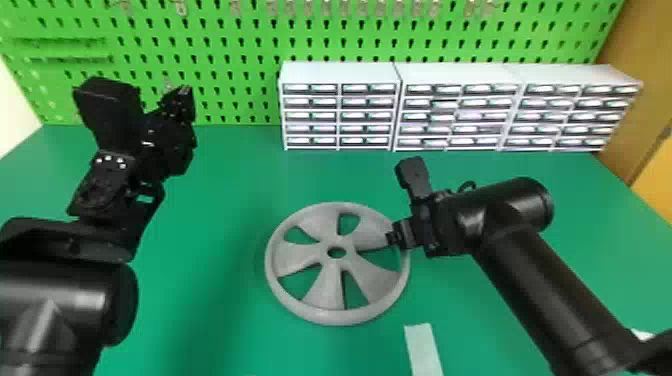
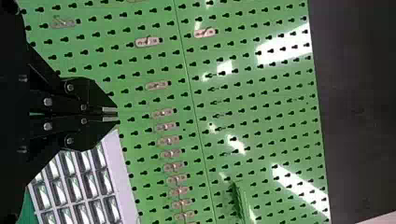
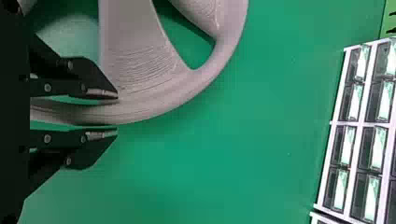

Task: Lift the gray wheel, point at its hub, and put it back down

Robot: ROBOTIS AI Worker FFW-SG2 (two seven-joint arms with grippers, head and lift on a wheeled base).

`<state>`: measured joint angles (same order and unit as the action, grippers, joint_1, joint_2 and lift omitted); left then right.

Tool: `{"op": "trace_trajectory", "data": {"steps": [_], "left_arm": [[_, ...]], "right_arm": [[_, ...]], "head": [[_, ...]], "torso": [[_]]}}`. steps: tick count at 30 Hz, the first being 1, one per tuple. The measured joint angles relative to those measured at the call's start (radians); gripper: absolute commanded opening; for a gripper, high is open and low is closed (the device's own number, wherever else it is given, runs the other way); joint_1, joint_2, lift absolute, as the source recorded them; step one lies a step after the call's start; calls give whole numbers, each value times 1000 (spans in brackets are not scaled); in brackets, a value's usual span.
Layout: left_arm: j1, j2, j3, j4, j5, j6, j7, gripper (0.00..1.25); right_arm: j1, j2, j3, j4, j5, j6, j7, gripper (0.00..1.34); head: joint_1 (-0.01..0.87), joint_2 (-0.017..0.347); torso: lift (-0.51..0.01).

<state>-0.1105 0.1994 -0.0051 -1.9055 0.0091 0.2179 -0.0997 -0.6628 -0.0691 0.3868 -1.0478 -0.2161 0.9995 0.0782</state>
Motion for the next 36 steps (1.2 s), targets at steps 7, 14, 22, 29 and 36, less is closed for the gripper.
{"op": "trace_trajectory", "data": {"steps": [7,14,22,29,36], "left_arm": [[0,0,-1,0,1,0,0,26],[1,0,-2,1,5,0,0,26],[12,0,-24,11,25,2,-1,28],[23,0,-51,33,61,6,-2,94],[17,0,-56,72,68,5,-15,199]], "right_arm": [[4,-1,-6,0,-14,-16,0,785],[10,-1,-33,0,-15,-38,0,835],[24,-4,-131,-26,-7,-62,0,844],[42,-7,-235,-83,28,-96,0,873],[88,-8,-333,-171,30,-195,-1,904]], "head": [[692,48],[692,48],[692,48],[692,48],[692,48]], "torso": [[-88],[-88],[-88],[-88],[-88]]}}
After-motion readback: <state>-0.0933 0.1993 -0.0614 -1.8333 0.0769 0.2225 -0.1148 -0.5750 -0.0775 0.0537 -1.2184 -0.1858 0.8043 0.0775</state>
